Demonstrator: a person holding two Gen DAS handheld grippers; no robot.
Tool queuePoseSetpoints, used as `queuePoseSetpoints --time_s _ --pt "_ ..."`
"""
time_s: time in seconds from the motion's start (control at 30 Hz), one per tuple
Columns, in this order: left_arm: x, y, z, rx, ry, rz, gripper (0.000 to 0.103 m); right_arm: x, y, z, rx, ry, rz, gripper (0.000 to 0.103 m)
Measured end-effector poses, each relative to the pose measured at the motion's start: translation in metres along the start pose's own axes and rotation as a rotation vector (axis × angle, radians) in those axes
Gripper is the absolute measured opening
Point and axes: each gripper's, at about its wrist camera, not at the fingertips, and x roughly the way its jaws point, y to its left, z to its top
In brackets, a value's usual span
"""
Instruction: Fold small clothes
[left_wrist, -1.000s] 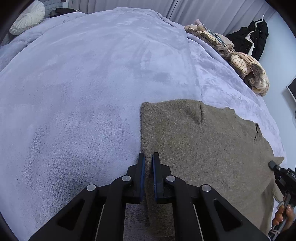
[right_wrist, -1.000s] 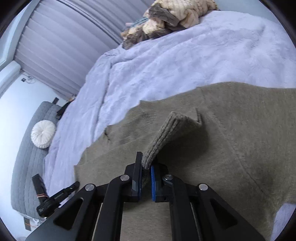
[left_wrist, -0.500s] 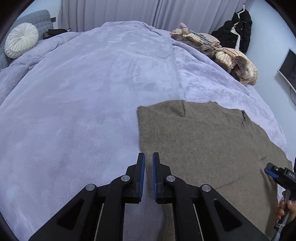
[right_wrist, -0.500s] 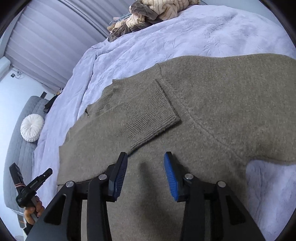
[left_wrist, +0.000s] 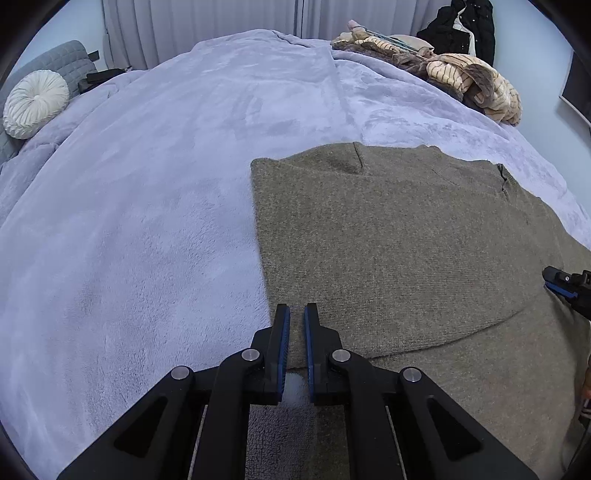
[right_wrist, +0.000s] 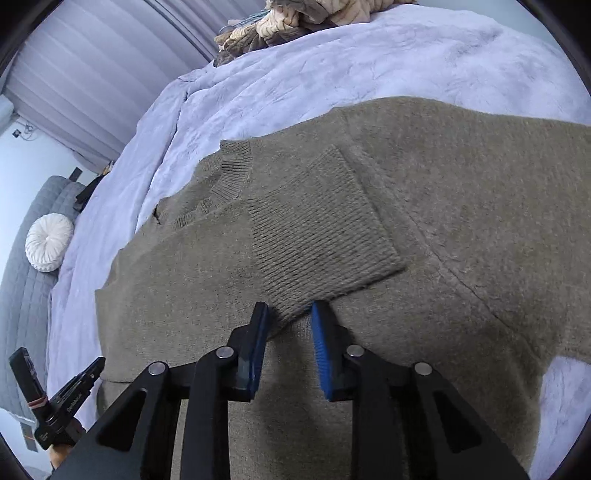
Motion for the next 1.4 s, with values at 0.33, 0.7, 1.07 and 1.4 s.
queuePoseSetpoints --time_s 0.33,0.7,1.07,1.4 --pt "-0.021 -0.010 -0.006 -0.012 -0.005 0.054 0.009 -0.048 -0.017 -0.024 0.028 0.018 0.113 0.044" --pt "-0.062 -0.040 -0.035 -0.009 -0.030 0.039 0.102 -0.087 -0.029 -0.070 0.056 0.027 0.176 0.065" --pt "-0.076 -0.073 -0.060 -0.002 0.033 -0.006 0.102 -0.118 -0.053 -0.099 0.091 0.006 0.213 0.070" --pt "-0.093 -0.116 -0.075 0.002 0.006 -0.074 0.102 -0.166 -0.120 -0.104 0.208 -0.105 0.201 0.070"
